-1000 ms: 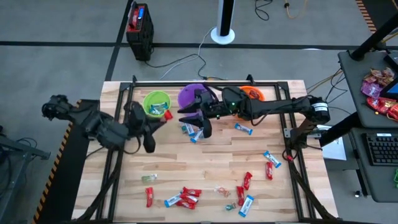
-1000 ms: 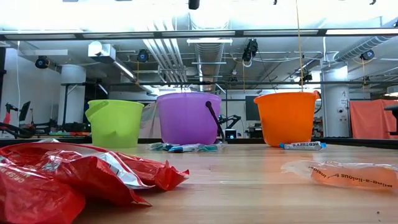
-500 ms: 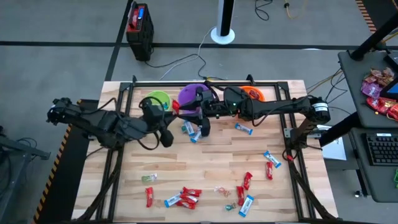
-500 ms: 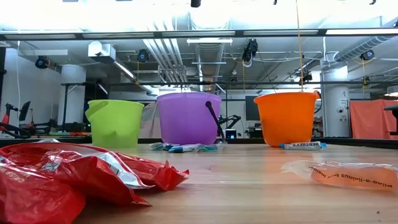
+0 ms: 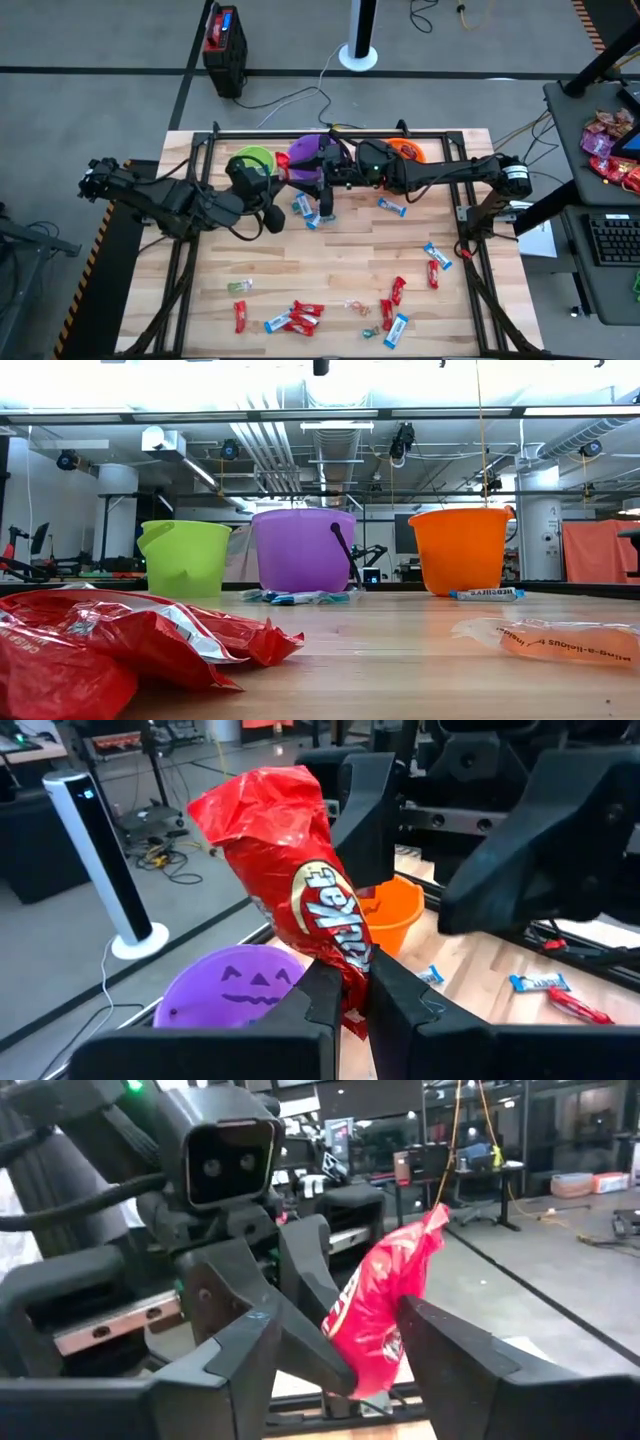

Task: Sort candy by brand, put in halloween buckets
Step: Put the red chocolate into the orange bucket

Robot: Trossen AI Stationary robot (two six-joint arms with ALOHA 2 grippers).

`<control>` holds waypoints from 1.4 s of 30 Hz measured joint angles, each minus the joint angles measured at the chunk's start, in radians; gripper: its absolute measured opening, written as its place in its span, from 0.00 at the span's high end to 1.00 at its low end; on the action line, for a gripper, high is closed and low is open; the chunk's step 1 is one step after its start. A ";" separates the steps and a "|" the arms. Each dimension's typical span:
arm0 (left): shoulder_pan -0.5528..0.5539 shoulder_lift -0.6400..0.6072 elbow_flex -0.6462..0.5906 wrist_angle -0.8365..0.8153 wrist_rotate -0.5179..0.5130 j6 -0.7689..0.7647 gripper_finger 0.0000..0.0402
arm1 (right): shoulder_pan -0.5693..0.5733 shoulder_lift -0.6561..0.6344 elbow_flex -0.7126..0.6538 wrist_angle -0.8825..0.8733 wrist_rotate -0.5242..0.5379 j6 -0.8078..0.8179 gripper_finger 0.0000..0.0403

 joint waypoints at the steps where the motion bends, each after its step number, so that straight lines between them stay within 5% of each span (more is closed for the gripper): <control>1: 0.000 0.000 0.000 0.002 -0.001 0.001 0.98 | 0.000 0.000 0.000 -0.004 0.002 0.001 0.49; 14: 0.000 0.031 0.000 0.014 0.011 0.014 0.98 | -0.014 -0.002 0.004 -0.003 0.013 0.047 0.49; 23: -0.001 0.053 0.000 0.013 0.038 0.014 0.97 | -0.016 0.014 0.058 -0.065 -0.038 0.038 0.83; 26: 0.000 0.053 0.000 0.015 0.034 0.014 0.94 | -0.016 0.012 0.058 -0.067 -0.038 0.020 0.94; 35: 0.000 0.052 0.000 -0.059 0.008 -0.105 0.68 | -0.050 -0.014 0.058 -0.155 -0.024 0.014 0.95; 38: 0.000 0.048 0.000 -0.118 0.015 -0.118 0.58 | -0.088 -0.045 0.067 -0.376 0.107 0.000 0.95; 42: 0.003 0.016 0.003 -0.261 0.096 -0.257 0.52 | -0.201 -0.060 0.148 -1.071 0.498 0.036 0.95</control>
